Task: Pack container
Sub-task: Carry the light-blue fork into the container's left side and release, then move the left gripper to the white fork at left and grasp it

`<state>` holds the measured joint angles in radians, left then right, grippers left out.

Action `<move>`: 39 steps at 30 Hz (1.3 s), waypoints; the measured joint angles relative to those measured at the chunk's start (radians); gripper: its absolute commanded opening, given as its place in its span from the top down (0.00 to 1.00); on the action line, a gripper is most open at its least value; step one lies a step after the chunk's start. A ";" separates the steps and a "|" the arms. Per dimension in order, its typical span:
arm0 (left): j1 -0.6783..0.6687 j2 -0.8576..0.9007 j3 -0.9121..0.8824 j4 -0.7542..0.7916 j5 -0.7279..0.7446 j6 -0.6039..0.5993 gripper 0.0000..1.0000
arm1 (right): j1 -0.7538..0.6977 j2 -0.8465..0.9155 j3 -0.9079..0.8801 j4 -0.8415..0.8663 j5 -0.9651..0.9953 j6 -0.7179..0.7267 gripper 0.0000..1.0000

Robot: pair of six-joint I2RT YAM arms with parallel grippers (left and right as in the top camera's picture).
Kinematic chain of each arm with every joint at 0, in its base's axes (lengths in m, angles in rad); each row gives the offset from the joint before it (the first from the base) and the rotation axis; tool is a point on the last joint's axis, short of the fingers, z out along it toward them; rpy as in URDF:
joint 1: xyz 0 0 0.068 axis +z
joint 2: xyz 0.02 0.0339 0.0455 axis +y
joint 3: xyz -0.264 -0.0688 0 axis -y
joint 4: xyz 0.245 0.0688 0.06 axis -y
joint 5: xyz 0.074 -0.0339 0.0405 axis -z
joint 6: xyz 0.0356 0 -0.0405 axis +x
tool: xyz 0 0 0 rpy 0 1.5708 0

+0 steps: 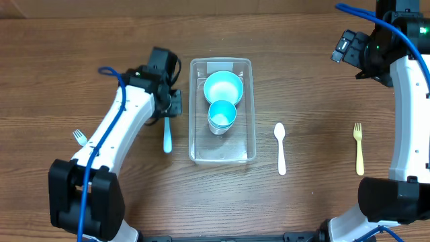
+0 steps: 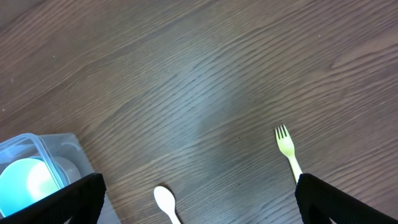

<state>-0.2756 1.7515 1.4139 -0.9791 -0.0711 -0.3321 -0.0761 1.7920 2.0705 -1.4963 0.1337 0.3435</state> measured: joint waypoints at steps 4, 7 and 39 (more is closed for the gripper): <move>-0.026 -0.019 0.105 -0.066 0.000 -0.002 0.77 | 0.000 0.000 0.000 0.000 0.000 0.000 0.00; -0.084 -0.029 0.153 -0.067 0.004 -0.022 0.76 | 0.000 0.000 0.000 -0.001 0.000 0.000 0.00; 0.185 -0.064 0.169 -0.275 -0.076 -0.220 0.63 | 0.000 0.000 0.000 0.000 0.000 0.000 0.00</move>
<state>-0.0910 1.6878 1.5833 -1.2537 -0.1471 -0.5522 -0.0761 1.7920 2.0705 -1.4967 0.1341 0.3435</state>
